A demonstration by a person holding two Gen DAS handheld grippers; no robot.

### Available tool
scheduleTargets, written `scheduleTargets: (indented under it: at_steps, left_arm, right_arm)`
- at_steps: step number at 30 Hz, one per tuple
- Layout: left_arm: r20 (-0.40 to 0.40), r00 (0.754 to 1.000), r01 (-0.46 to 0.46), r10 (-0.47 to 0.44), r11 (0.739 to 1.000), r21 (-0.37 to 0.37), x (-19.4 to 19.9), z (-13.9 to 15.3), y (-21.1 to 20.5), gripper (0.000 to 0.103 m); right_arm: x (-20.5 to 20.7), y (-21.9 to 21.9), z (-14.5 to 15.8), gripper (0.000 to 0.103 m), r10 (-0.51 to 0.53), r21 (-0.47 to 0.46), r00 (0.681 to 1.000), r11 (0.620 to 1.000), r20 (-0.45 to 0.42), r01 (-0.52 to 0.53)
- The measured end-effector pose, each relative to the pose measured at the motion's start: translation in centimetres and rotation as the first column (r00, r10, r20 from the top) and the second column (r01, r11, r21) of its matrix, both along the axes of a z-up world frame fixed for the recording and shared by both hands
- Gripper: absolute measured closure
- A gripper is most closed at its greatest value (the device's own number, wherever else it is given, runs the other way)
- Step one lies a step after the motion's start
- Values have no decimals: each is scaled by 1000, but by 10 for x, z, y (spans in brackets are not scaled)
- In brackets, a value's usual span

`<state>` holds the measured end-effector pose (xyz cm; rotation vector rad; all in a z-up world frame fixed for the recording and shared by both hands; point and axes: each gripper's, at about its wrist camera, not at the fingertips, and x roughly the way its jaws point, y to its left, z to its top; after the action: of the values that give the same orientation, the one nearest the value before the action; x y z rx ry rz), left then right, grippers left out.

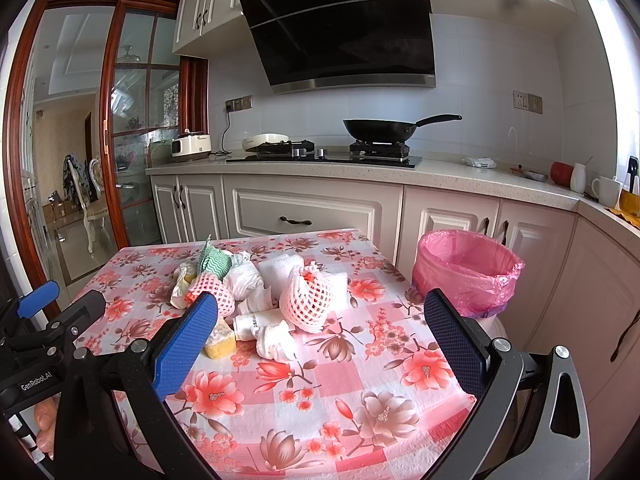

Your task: Collect trash

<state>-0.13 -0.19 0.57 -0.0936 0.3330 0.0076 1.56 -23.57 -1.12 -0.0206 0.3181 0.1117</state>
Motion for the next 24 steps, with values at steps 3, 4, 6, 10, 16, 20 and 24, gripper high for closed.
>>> scheduleTargets:
  at_steps: [3, 4, 6, 10, 16, 20, 24]
  left_arm:
    - [-1, 1000, -1, 1, 1000, 0, 0, 0, 0, 4]
    - [-1, 1000, 0, 0, 1000, -1, 0, 0, 0, 4]
    - [-1, 1000, 4, -4, 1000, -2, 1, 0, 0, 4]
    - [-9, 1000, 4, -4, 1000, 3, 3, -1, -1, 4]
    - [-62, 998, -16, 17, 1000, 6, 18, -7, 6, 4]
    - [-121, 993, 4, 2, 999, 43, 44, -10, 17, 4]
    - [-132, 991, -16, 29, 995, 98, 78, -14, 23, 4]
  right_arm:
    - [0, 0, 0, 6, 0, 1, 1000, 1000, -1, 0]
    - [1, 0, -1, 6, -1, 2, 1000, 1000, -2, 1]
    - [1, -1, -1, 6, -1, 2, 1000, 1000, -3, 1]
    - [5, -5, -1, 6, 6, 11, 1000, 1000, -10, -6]
    - [26, -17, -7, 6, 49, 8, 999, 999, -22, -48]
    - [50, -24, -13, 6, 70, -4, 997, 998, -36, -70]
    - [85, -23, -19, 6, 90, -17, 993, 996, -78, -91]
